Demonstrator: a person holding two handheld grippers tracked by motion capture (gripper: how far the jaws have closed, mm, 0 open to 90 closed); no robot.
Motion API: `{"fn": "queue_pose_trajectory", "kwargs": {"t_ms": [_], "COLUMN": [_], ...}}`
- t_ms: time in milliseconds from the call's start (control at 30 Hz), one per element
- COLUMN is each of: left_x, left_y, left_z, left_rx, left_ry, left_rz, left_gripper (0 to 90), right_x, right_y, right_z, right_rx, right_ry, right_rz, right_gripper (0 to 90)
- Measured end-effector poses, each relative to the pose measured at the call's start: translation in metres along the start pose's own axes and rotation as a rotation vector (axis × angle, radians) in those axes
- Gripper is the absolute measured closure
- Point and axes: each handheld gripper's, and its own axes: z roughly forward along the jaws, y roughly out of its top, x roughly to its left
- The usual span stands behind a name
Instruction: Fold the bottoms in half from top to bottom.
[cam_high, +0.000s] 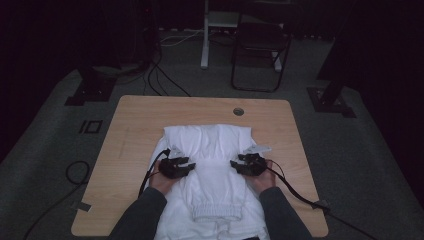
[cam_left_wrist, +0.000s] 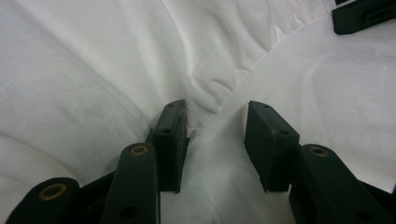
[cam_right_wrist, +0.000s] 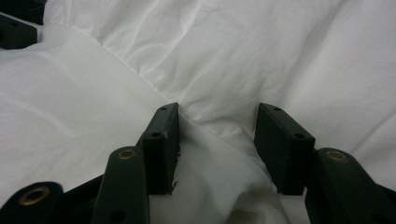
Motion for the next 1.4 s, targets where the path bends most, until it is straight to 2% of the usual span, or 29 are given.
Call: {"fn": "queue_pose_trajectory", "kwargs": {"t_ms": [200, 233, 267, 333, 400, 467, 567, 667, 733, 800, 833, 1000, 1133, 1200, 1267, 1333, 1367, 1400], "left_x": [-0.017, -0.017, -0.017, -0.012, 0.001, 0.020, 0.053, 0.080, 0.093, 0.102, 0.105, 0.112, 0.113, 0.111, 0.109, 0.109, 0.109, 0.110], "left_y": [-0.016, -0.016, -0.012, -0.002, 0.012, 0.028, 0.047, 0.054, 0.050, 0.043, 0.039, 0.026, 0.024, 0.025, 0.025, 0.025, 0.025, 0.025], "left_z": [-0.021, -0.021, -0.029, -0.037, -0.045, -0.050, -0.047, -0.030, -0.015, -0.002, 0.002, 0.008, 0.007, 0.007, 0.007, 0.007, 0.007, 0.007], "left_rx": [0.020, 0.020, 0.025, -0.005, -0.042, -0.085, -0.107, -0.058, -0.020, 0.038, 0.050, 0.061, 0.056, 0.054, 0.056, 0.054, 0.055, 0.056], "left_ry": [-0.021, -0.021, -0.017, 0.023, 0.086, 0.145, 0.226, 0.270, 0.288, 0.291, 0.288, 0.245, 0.228, 0.206, 0.195, 0.191, 0.190, 0.189], "left_rz": [0.009, 0.009, 0.029, 0.042, 0.029, -0.013, -0.090, -0.157, -0.188, -0.218, -0.229, -0.266, -0.248, -0.244, -0.243, -0.245, -0.246, -0.246], "left_gripper": [58.1, 57.8, 57.8, 55.0, 51.6, 45.6, 37.6, 29.9, 29.1, 27.8, 27.2, 27.1, 29.9, 39.7, 45.5, 48.2, 48.4, 48.3], "right_x": [0.028, 0.028, 0.031, 0.032, 0.032, 0.032, 0.032, 0.032, 0.032, 0.032, 0.032, 0.032, 0.032, 0.032, 0.030, 0.024, 0.020, 0.014], "right_y": [-0.018, -0.018, -0.019, -0.020, -0.020, -0.020, -0.021, -0.021, -0.021, -0.021, -0.021, -0.021, -0.021, -0.021, -0.019, -0.013, -0.008, -0.001], "right_z": [-0.017, -0.017, -0.018, -0.019, -0.019, -0.019, -0.019, -0.019, -0.019, -0.019, -0.019, -0.019, -0.019, -0.019, -0.020, -0.024, -0.028, -0.032], "right_rx": [0.009, 0.009, 0.010, 0.009, 0.009, 0.006, 0.004, 0.004, 0.004, 0.004, 0.004, 0.003, 0.003, 0.003, 0.015, 0.013, -0.004, -0.026], "right_ry": [0.010, 0.010, 0.012, 0.013, 0.014, 0.010, 0.010, 0.011, 0.012, 0.012, 0.012, 0.013, 0.013, 0.014, 0.027, 0.056, 0.053, 0.026], "right_rz": [-0.020, -0.020, -0.030, -0.023, -0.020, -0.022, -0.024, -0.021, -0.021, -0.022, -0.021, -0.021, -0.021, -0.019, -0.017, -0.018, -0.023, -0.030], "right_gripper": [49.5, 49.5, 49.4, 49.5, 49.5, 49.5, 49.5, 49.5, 49.4, 49.5, 49.5, 49.5, 49.4, 49.5, 49.7, 52.2, 51.3, 51.1]}}
